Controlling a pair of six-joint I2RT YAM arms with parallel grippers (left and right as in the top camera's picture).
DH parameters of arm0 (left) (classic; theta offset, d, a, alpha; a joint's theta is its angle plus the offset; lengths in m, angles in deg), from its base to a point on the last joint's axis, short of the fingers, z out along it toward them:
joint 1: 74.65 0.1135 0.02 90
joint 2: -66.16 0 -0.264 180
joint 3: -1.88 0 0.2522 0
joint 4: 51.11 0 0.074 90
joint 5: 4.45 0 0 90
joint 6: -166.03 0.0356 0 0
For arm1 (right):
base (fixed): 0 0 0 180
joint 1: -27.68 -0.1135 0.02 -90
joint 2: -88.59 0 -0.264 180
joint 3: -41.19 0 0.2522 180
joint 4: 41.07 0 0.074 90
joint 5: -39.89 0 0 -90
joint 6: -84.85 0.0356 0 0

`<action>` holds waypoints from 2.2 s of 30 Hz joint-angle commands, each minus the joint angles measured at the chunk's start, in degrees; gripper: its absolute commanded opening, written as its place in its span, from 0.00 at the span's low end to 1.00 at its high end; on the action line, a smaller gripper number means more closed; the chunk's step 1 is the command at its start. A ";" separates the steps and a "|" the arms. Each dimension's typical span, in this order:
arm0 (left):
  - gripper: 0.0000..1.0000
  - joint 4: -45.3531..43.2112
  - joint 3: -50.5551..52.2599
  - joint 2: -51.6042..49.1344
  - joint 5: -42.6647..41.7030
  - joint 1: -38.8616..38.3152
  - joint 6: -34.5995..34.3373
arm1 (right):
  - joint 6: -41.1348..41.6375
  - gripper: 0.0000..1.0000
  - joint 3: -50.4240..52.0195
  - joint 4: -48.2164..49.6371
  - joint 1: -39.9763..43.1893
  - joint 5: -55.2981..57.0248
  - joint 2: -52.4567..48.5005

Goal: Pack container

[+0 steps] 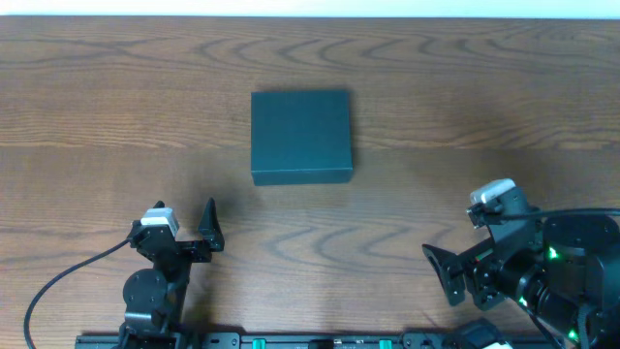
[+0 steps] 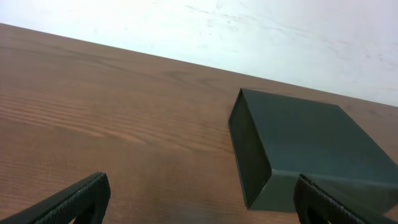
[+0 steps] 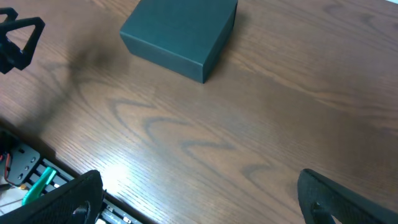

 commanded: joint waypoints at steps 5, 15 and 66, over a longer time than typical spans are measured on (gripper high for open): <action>0.95 0.35 1.95 0.44 1.09 0.44 1.25 | 0.81 0.99 -0.15 -0.02 0.28 -0.24 0.00; 0.95 0.33 1.95 0.44 1.09 0.44 1.25 | -1.38 0.99 2.62 3.28 -0.07 3.93 2.54; 0.95 0.33 1.95 0.44 1.09 0.44 1.22 | -1.33 0.99 72.57 41.57 -0.09 4.09 46.21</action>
